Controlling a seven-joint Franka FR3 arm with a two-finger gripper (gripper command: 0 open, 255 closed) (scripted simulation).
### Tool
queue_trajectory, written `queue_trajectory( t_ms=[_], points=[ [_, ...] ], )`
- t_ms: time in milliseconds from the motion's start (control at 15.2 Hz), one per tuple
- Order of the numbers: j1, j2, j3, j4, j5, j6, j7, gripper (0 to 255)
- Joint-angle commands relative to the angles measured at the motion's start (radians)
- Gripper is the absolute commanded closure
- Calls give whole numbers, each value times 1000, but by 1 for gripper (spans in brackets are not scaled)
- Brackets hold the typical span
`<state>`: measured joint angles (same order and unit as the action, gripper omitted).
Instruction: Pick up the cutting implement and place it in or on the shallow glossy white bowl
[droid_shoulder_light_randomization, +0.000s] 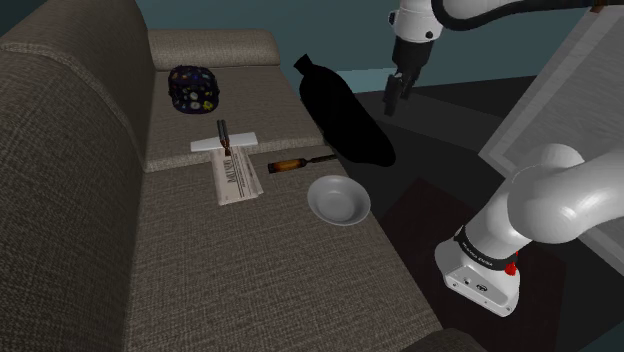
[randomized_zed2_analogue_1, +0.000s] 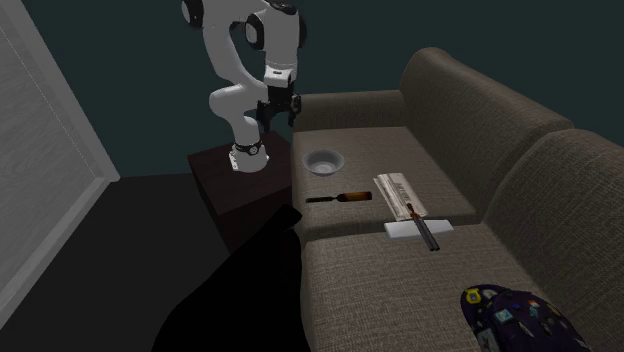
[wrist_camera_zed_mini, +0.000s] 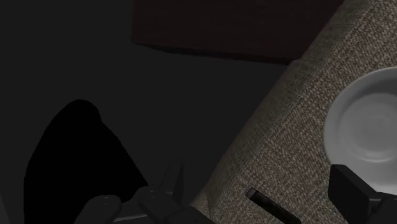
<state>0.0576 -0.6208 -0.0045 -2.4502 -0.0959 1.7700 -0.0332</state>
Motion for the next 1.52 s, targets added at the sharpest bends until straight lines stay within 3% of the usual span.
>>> queue_trajectory(
  t_ms=[0,726,1320,1452],
  points=[
    [17,67,-21,-3,1,74,-66,0],
    [114,466,-78,98,75,369,-421,0],
    [159,784,-37,263,178,502,-710,0],
    [159,799,-35,253,181,528,-711,0]
  ],
)
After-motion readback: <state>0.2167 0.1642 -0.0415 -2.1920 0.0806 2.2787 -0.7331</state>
